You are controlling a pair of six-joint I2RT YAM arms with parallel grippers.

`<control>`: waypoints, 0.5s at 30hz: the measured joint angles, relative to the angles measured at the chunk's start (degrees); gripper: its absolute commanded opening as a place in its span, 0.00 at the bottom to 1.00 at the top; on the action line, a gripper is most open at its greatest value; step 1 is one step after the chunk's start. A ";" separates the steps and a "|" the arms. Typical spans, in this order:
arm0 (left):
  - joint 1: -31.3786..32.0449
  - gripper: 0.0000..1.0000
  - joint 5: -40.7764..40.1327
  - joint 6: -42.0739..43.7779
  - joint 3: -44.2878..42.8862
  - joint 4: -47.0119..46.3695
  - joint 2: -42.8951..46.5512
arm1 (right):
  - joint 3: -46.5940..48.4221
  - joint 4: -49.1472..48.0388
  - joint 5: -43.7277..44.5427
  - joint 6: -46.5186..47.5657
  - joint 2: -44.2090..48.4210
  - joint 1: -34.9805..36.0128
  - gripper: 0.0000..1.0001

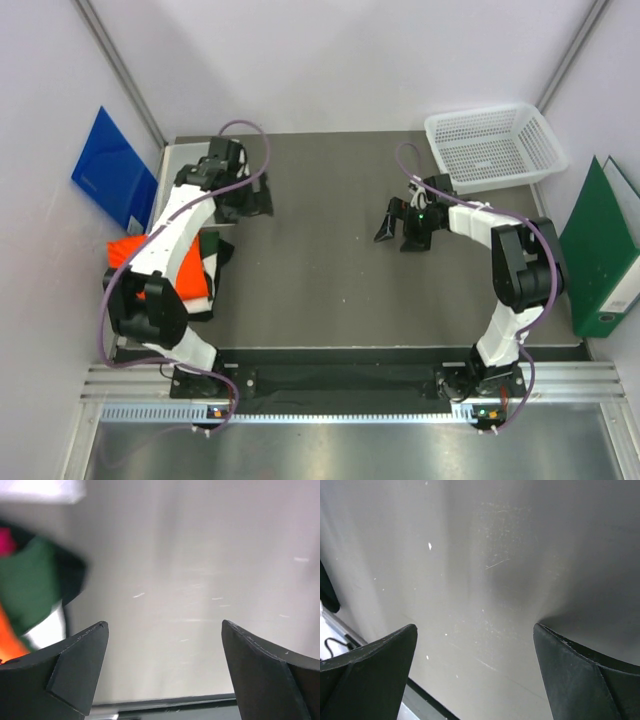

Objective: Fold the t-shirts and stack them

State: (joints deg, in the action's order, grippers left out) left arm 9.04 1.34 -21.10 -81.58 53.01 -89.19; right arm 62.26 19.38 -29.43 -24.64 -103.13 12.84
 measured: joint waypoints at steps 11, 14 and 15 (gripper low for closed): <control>12.66 0.99 3.08 0.15 -18.05 -2.73 -22.29 | 0.15 5.90 12.52 4.35 3.10 -0.94 1.00; 14.34 0.99 1.81 0.50 -24.63 -1.05 -29.66 | 0.85 7.98 17.05 5.64 4.00 -1.03 1.00; 14.82 0.99 1.20 0.90 -26.69 -0.42 -31.85 | 1.25 8.50 18.51 6.12 4.22 -1.03 1.00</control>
State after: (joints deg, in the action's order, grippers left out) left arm 23.86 2.55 -20.21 -108.27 52.60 -121.03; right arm 63.51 27.88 -10.92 -18.52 -98.91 11.81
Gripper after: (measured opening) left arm 0.987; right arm 0.995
